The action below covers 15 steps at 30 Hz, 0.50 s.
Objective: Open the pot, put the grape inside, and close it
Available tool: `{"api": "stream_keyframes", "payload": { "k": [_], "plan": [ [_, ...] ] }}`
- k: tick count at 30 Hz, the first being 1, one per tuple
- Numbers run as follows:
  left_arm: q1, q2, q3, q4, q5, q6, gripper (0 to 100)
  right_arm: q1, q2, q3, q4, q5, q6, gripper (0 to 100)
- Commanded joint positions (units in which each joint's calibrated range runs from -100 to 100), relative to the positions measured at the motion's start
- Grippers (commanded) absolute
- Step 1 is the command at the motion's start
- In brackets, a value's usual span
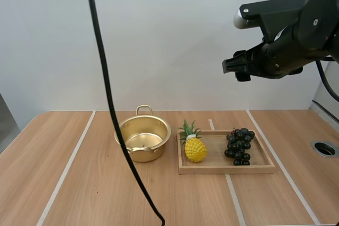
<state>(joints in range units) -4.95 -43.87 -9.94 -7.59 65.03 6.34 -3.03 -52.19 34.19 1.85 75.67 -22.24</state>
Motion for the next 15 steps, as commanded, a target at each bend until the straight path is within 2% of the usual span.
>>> {"api": "stream_keyframes", "payload": {
  "k": [1, 5, 8, 15],
  "plan": [
    [-0.12, -2.1, -3.1, 4.1, -5.3, -3.3, 0, -0.1, 1.2, -0.4, 2.2, 3.9, -0.1, 100],
    [-0.12, -4.0, -5.8, 8.9, -11.8, -7.6, 0, -0.1, 5.5, -0.4, 3.8, 8.3, -0.1, 100],
    [-0.12, -4.9, -6.9, 9.6, -14.8, -8.3, 0, -0.8, 10.0, -0.4, 4.0, 9.2, -0.1, 100],
    [-0.12, -5.3, -7.5, 9.6, -15.8, -8.3, 0, -4.2, 20.6, -0.4, 10.8, 11.0, -0.2, 100]
  ]
}}
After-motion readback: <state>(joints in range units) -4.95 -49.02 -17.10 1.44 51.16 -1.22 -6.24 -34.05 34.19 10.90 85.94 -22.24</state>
